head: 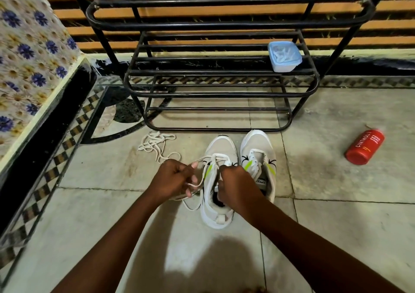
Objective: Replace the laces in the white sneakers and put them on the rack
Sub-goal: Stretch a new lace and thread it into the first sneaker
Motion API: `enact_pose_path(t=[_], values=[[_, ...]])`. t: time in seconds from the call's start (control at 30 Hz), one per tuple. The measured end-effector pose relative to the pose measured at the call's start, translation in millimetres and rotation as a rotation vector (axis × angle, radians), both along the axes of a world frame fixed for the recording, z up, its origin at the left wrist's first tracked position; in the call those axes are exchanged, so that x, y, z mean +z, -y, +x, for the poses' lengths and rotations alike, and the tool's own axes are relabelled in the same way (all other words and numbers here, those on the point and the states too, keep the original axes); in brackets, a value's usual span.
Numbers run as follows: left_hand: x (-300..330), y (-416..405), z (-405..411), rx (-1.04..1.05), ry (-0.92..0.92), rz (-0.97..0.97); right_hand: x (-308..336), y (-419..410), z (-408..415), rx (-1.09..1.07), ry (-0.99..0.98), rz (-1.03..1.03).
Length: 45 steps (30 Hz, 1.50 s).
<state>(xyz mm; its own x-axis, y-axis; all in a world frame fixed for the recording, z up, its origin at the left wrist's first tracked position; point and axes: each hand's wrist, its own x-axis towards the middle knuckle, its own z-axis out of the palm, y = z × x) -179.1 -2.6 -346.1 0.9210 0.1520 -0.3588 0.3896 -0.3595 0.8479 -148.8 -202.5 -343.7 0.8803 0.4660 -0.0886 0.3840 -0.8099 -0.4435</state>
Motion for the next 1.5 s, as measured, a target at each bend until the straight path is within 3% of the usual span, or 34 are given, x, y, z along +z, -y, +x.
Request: enact_pose_path(t=[0.07, 0.1, 0.17, 0.23, 0.3, 0.4, 0.47, 0.6, 0.73, 0.83, 1.07, 1.23, 1.3, 1.37, 1.5], values=[[-10.6, -2.9, 10.5, 0.028, 0.118, 0.436, -0.8, 2.3, 3.5, -0.030, 0.013, 0.066], [-10.2, -1.5, 15.2, 0.059, 0.197, 0.562, -1.7, 3.1, 5.3, -0.051, 0.013, 0.103], [-9.2, 4.4, 27.0, -0.036, 0.237, 0.691, -3.8, 4.8, 9.4, -0.081, 0.007, 0.177], [-7.0, 11.8, 40.9, -0.197, 0.100, 0.744, -3.5, 6.6, 14.3, -0.091, 0.011, 0.260], [-8.9, 11.8, 50.5, -0.140, 0.041, 0.633, 3.3, 9.9, 19.9, -0.116, 0.023, 0.349], [1.7, 3.5, 52.6, 0.129, 0.075, 0.063, 9.6, 16.3, 29.6, -0.132, -0.048, 0.446], [18.3, -1.6, 46.3, 0.155, 0.104, -0.142, 13.5, 17.2, 33.2, -0.120, -0.071, 0.498], [68.8, -1.1, 33.0, 0.113, 0.280, -0.133, 30.9, 6.3, 39.1, -0.068, -0.054, 0.590], [117.6, 5.1, 23.4, 0.050, 0.435, -0.217, 59.2, -12.4, 44.7, 0.064, -0.350, 0.812], [125.2, 0.6, 21.5, 0.058, 0.504, -0.190, 76.8, -22.8, 48.1, 0.045, -0.332, 0.927], [63.4, -28.6, 24.1, 0.156, 0.411, -0.049, 84.0, -3.2, 66.7, -0.172, -0.241, 1.086], [29.7, -39.9, 15.3, 0.204, 0.375, 0.026, 76.2, 20.1, 79.7, -0.495, -0.423, 1.329], [18.4, -45.2, 13.4, 0.141, 0.335, 0.193, 71.0, 26.4, 83.4, -0.584, -0.496, 1.378], [12.5, -47.6, 11.4, 0.031, 0.256, 0.349, 66.3, 30.5, 84.0, -0.548, -0.505, 1.346], [3.6, -44.9, 6.4, -0.040, 0.221, 0.306, 66.2, 31.6, 82.2, -0.438, -0.524, 1.367]])
